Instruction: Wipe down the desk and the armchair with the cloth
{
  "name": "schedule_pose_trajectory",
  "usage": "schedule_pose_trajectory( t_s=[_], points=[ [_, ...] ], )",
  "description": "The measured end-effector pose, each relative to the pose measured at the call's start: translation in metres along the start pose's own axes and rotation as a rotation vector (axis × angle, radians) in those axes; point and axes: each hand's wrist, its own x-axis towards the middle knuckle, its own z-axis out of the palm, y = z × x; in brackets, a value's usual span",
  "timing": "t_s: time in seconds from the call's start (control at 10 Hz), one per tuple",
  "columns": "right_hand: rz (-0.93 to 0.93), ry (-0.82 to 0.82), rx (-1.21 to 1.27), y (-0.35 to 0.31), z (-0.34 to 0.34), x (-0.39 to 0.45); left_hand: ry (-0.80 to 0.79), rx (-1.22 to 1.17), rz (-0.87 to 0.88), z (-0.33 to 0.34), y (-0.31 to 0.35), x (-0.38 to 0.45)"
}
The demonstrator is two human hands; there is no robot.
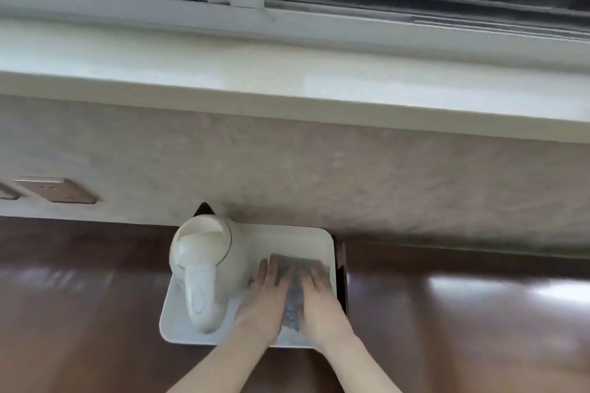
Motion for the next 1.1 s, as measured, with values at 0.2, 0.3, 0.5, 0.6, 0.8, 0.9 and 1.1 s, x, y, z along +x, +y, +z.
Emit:
schedule_pose_trajectory(
  t_s=[0.2, 0.3, 0.5, 0.6, 0.8, 0.9, 1.1],
  points=[
    [0.110, -0.210, -0.291, 0.007, 0.024, 0.028, -0.118, 0.159, -0.035, 0.021, -0.009, 0.037],
    [0.126, -0.219, -0.362, 0.011, 0.018, 0.043, -0.141, 0.238, -0.053, 0.019, -0.005, 0.052],
    [0.083, -0.228, -0.558, 0.014, -0.006, 0.073, -0.141, 0.294, -0.117, 0.008, -0.010, 0.088],
    [0.086, -0.241, -0.577, 0.018, -0.011, 0.073, -0.126, 0.239, -0.109, 0.009, -0.007, 0.087],
    [0.041, -0.131, -0.528, 0.004, -0.007, 0.027, 0.159, 0.231, 0.115, -0.013, 0.001, 0.014],
    [0.074, -0.103, -0.426, -0.015, -0.018, 0.002, 0.374, 0.430, 0.240, -0.050, -0.002, -0.031],
    [0.064, 0.122, -0.228, -0.095, -0.077, -0.074, 0.497, 0.336, 0.321, -0.137, -0.007, -0.134]
  ],
)
